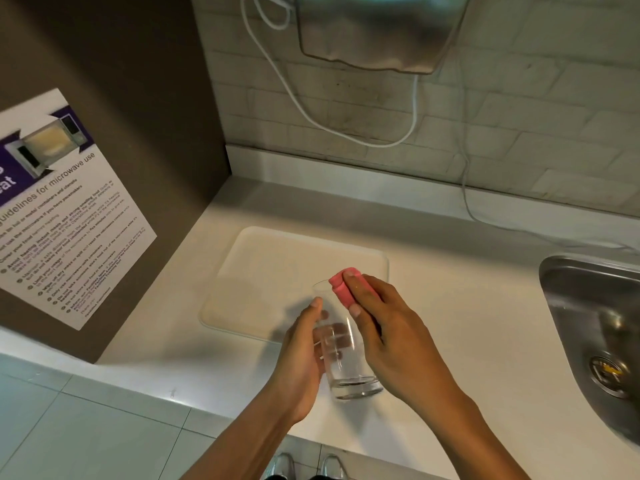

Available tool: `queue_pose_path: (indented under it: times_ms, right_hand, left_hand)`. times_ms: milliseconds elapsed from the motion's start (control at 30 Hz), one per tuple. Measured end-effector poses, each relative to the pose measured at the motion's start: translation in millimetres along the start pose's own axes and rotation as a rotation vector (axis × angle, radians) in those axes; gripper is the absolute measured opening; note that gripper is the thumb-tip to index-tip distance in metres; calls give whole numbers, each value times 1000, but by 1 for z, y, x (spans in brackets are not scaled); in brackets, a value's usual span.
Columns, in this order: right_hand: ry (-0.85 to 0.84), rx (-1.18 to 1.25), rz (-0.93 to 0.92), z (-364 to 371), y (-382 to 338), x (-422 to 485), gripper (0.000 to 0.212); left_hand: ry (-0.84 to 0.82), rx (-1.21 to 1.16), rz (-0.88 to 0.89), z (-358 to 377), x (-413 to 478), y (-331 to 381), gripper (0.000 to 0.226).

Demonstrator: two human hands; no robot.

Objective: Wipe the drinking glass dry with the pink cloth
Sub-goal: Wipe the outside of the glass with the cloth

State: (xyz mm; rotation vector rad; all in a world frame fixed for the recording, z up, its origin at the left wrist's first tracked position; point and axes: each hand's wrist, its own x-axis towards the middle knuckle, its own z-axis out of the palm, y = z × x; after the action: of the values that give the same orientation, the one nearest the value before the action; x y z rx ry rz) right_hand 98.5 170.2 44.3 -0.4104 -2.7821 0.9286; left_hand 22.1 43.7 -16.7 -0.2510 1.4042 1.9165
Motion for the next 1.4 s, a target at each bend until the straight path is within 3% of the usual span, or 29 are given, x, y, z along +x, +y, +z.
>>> queue_pose_path:
  times_ms: [67, 267, 367, 467, 633, 767, 933, 1033, 1133, 1267, 1400]
  right_hand:
    - [-6, -29, 1, 3, 1, -2, 47]
    - [-37, -61, -1, 15, 1, -4, 47]
    - [-27, 50, 49, 11, 4, -1, 42]
    - [-29, 187, 88, 6, 1, 2, 40]
    - [-81, 133, 32, 15, -5, -27, 43]
    - [-13, 205, 109, 7, -2, -14, 44]
    - [2, -24, -38, 21, -18, -27, 52]
    - [-65, 102, -21, 20, -6, -37, 49]
    - [-19, 257, 99, 15, 0, -14, 46]
    - [-4, 76, -28, 23, -12, -24, 50]
    - [-44, 192, 32, 19, 1, -29, 48]
  left_hand:
    - [24, 40, -7, 1, 2, -5, 51]
    - [104, 75, 26, 16, -7, -18, 49]
    - [124, 71, 29, 15, -7, -19, 55]
    - [73, 7, -25, 12, -6, -12, 75]
    - [-11, -61, -29, -4, 7, 8, 83]
    - [-62, -30, -39, 1, 6, 3, 79]
    - [-21, -74, 5, 3, 7, 7, 81]
    - [-47, -36, -15, -5, 9, 5, 88]
    - [-57, -36, -45, 2, 6, -7, 80]
    - [-7, -118, -16, 1, 9, 2, 86]
    - [-33, -57, -32, -2, 13, -4, 84]
